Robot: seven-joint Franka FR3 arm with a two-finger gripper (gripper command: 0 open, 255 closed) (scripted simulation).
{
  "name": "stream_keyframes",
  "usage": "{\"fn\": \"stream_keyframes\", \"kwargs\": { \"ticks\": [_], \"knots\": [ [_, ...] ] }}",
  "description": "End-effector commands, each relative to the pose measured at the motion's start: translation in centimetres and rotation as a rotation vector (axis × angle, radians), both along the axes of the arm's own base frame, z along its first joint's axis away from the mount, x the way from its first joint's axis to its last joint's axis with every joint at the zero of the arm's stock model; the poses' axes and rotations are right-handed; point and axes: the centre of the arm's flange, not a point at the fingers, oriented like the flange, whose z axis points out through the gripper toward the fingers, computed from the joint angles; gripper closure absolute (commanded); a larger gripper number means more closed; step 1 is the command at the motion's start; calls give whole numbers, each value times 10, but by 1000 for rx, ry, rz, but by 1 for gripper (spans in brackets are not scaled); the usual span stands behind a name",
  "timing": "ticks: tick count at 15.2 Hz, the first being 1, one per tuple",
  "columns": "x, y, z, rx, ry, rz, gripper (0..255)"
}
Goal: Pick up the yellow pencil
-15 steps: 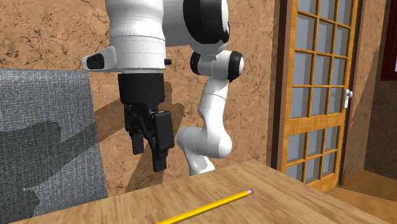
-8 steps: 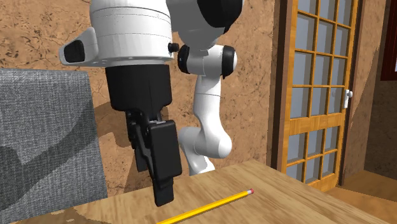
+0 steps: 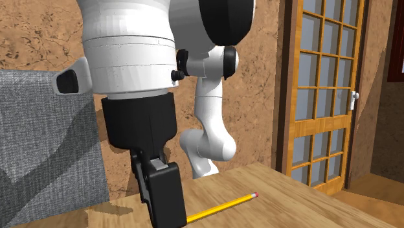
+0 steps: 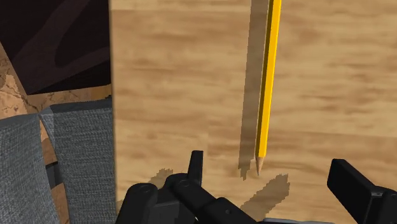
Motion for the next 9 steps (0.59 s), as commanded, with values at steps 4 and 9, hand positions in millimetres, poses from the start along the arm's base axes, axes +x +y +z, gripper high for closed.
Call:
{"fn": "stream_keyframes", "kwargs": {
  "ticks": [4,9],
  "knots": [
    [2,-1,-9,0,-1,0,255],
    [2,-1,-11,0,-1,-1,255]
  ]
}}
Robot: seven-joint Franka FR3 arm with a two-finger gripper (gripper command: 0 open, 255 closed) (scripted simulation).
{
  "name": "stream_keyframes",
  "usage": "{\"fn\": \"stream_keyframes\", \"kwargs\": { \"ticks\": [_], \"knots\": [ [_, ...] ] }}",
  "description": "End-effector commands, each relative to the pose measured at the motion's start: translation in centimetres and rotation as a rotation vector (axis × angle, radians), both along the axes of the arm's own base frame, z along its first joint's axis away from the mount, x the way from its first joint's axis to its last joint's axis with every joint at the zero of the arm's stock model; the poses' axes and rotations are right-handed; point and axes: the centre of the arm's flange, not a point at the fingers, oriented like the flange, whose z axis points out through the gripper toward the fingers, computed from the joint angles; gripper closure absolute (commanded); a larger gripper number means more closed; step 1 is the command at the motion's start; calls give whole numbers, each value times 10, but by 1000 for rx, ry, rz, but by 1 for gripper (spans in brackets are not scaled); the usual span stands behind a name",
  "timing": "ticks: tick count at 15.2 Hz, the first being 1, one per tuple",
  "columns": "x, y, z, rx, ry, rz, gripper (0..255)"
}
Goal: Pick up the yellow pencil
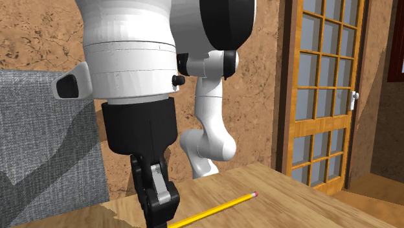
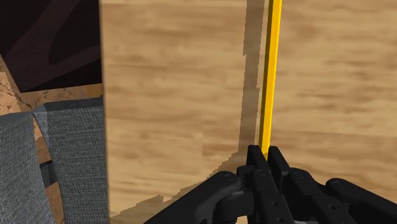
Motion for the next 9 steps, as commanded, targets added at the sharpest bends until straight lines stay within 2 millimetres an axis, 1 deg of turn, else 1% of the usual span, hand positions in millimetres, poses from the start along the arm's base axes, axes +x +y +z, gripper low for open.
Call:
{"fn": "stream_keyframes", "kwargs": {
  "ticks": [1,2,3,9],
  "knots": [
    [1,-3,-5,-7,12,-4,255],
    [0,-3,-6,-7,12,-4,255],
    [0,-3,-4,-7,12,-4,255],
    [0,-3,28,-7,12,-4,255]
  ]
}}
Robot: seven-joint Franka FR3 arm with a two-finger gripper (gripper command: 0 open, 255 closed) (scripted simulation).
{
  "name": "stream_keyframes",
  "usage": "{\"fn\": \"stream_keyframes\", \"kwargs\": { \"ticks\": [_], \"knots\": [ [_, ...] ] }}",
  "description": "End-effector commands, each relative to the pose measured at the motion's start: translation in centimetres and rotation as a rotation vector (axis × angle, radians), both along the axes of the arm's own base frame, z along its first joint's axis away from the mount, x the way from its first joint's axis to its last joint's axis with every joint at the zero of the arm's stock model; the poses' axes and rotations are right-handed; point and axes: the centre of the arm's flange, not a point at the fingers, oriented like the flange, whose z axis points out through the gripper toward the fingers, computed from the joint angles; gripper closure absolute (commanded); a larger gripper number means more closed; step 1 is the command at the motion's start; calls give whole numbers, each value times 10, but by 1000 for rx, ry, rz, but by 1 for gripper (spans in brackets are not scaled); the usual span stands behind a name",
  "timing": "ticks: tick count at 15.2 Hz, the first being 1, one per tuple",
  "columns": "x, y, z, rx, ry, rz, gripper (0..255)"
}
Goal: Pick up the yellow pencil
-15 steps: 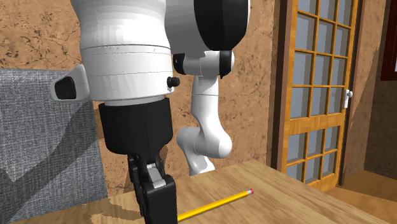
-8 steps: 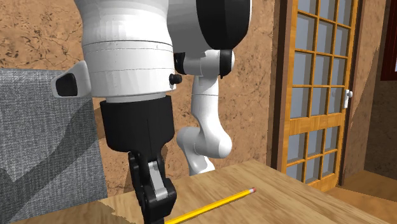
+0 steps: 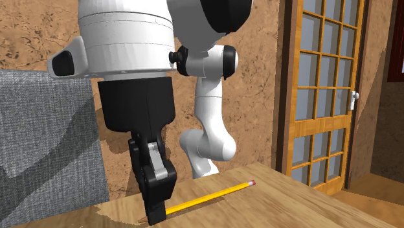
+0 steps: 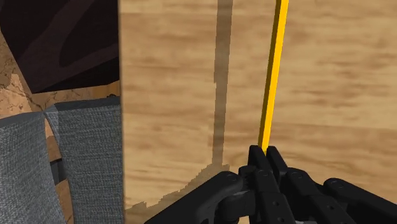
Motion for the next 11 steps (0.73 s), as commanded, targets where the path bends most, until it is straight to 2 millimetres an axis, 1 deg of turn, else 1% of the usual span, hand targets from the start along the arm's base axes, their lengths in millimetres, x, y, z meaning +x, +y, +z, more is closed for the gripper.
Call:
{"fn": "stream_keyframes", "kwargs": {
  "ticks": [1,9,11],
  "knots": [
    [-1,0,10,0,1,0,255],
    [-1,0,53,0,1,0,255],
    [-1,0,54,0,1,0,255]
  ]
}}
